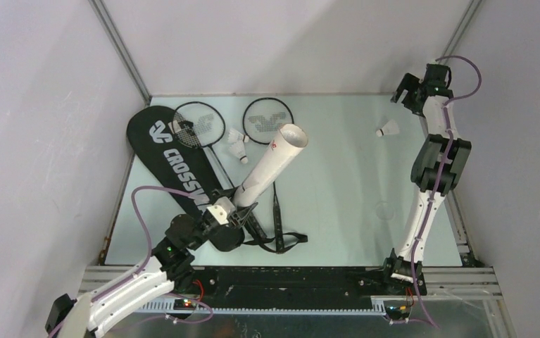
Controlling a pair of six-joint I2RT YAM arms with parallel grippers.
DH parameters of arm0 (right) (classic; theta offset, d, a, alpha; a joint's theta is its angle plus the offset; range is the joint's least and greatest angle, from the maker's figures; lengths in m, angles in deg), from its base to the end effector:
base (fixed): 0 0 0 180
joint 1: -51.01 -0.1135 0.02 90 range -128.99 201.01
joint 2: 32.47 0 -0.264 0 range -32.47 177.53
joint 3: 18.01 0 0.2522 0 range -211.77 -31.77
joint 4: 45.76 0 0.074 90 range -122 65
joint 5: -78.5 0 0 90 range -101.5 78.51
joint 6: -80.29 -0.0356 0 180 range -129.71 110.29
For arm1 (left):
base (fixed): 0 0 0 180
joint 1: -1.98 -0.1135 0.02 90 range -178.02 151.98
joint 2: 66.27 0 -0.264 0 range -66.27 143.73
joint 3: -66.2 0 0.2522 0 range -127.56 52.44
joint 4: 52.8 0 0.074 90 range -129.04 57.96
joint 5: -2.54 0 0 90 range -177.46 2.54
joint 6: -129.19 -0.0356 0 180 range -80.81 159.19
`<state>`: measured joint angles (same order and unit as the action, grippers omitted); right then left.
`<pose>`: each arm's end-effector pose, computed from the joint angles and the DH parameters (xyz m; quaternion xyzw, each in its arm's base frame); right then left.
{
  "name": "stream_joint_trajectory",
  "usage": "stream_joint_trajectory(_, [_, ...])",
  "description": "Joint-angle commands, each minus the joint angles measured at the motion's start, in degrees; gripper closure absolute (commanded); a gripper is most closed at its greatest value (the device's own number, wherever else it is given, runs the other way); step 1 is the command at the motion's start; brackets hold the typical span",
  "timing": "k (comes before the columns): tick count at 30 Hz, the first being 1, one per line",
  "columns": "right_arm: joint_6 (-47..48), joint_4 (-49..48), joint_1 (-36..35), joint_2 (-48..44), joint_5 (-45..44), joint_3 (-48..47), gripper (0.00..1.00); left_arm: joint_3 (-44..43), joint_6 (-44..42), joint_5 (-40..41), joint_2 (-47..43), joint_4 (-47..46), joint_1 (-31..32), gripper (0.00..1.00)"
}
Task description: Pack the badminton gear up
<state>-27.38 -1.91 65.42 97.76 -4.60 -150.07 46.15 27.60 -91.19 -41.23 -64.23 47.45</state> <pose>0.5084 -0.1262 0.2499 0.2285 0.8832 0.0665 0.4041 0.0972 -0.1021 0.2156 0.3394 0.5735 -0.2379 0.7067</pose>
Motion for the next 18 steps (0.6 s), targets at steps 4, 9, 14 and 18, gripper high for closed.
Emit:
stream_joint_trajectory(4, [1.22, 1.29, 0.44, 7.88, 7.58, -8.68, 0.10, -1.98, -1.03, 2.38, 0.82, -3.84, 0.14, 0.77])
stream_joint_trajectory(9, [1.69, 0.19, 0.20, 7.24, 9.76, -3.20, 0.16, -2.01, -0.92, 3.00, 0.90, -3.72, 0.10, 0.77])
stream_joint_trajectory(14, [3.09, 1.35, -0.13, 7.05, 10.63, -2.01, 0.25, -2.12, -0.49, 3.50, 0.60, -3.46, 0.14, 0.77])
stream_joint_trajectory(18, [3.58, 2.33, -0.38, 6.26, 11.02, -0.64, 0.49, -2.33, -0.27, 3.33, -0.03, -3.05, 0.10, 0.77])
